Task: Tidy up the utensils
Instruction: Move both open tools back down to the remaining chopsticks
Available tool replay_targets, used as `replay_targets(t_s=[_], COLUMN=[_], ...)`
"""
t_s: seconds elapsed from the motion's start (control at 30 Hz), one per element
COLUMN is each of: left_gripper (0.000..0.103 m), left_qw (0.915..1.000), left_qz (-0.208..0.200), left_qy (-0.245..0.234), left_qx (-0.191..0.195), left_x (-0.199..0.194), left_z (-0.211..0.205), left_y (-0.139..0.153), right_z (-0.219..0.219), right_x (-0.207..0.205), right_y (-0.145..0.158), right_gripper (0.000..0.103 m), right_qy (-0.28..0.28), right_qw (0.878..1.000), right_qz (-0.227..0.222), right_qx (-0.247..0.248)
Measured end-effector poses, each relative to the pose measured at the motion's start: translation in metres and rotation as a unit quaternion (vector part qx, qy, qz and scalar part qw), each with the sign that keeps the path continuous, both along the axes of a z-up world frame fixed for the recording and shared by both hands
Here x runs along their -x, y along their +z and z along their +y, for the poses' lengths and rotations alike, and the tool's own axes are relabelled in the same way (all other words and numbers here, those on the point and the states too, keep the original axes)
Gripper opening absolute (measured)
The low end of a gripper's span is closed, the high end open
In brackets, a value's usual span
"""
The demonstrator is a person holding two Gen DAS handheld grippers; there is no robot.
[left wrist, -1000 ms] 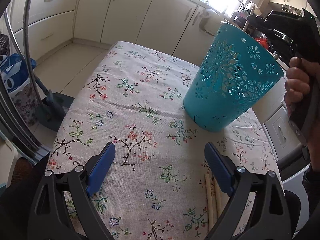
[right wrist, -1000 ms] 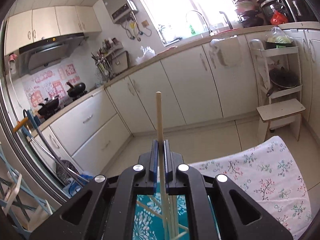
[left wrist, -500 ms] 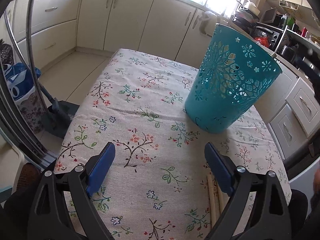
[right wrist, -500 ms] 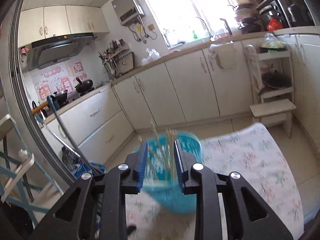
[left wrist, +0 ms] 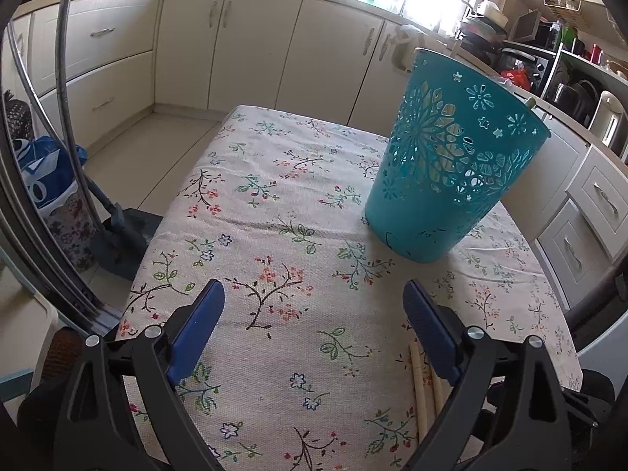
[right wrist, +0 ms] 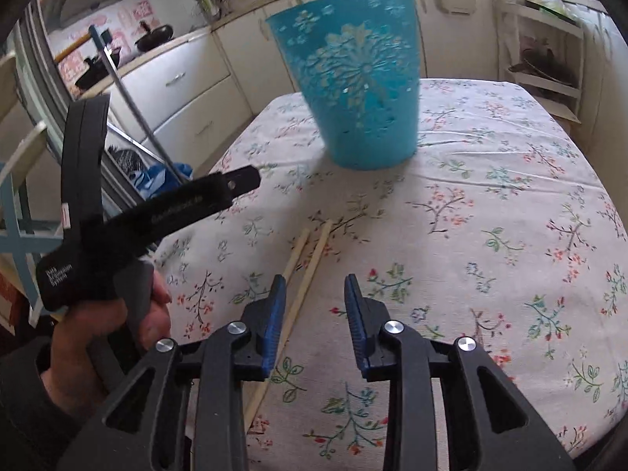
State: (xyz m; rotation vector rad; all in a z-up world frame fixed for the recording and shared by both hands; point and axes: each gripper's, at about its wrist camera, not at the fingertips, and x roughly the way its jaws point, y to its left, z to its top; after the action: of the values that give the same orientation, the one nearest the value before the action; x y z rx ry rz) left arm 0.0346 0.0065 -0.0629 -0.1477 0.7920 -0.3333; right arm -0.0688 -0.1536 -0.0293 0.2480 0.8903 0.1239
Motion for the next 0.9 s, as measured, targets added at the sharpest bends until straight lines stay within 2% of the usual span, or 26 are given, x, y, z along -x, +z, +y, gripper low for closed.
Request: replay_targets(t_s=[0.23, 0.4, 0.57, 0.67, 0.8, 0.9], left_gripper=[0.090, 0.090, 0.090, 0.090, 0.090, 0.091], left_qw=[1.0000, 1.0000, 1.0000, 1.0000, 1.0000, 1.0000], left_qz=[0.002, 0.002, 0.004, 0.005, 0.006, 0.008], left_qy=[0.000, 0.000, 0.000, 0.000, 0.000, 0.001], left_qx=[0.002, 0.001, 0.000, 0.000, 0.001, 0.003], left_x=[0.000, 0.000, -0.001, -0.001, -0.001, -0.002], left_z=[-0.001, -0.002, -0.002, -0.002, -0.001, -0.001], left_y=[-0.001, -0.001, -0.002, -0.002, -0.002, -0.002], right_z=[0.016, 0.016, 0.023, 0.022, 0.010, -0.005], right_x=[-0.011, -0.019, -0.025, -0.027, -0.025, -0.019], right_y=[-0.014, -0.017, -0.019, -0.020, -0.020, -0.020], right_gripper=[0.033, 0.033, 0.033, 0.033, 0.024, 0.023], right_qy=[0.009, 0.012, 0.018, 0.019, 0.014, 0.000], right_qw=[0.999, 0.997, 0.993, 0.993, 0.993, 0.992], right_qz=[0.028, 0.030, 0.027, 0.025, 0.027, 0.029], right_qx=[0.041, 0.063, 0.111, 0.115, 0.117, 0.123])
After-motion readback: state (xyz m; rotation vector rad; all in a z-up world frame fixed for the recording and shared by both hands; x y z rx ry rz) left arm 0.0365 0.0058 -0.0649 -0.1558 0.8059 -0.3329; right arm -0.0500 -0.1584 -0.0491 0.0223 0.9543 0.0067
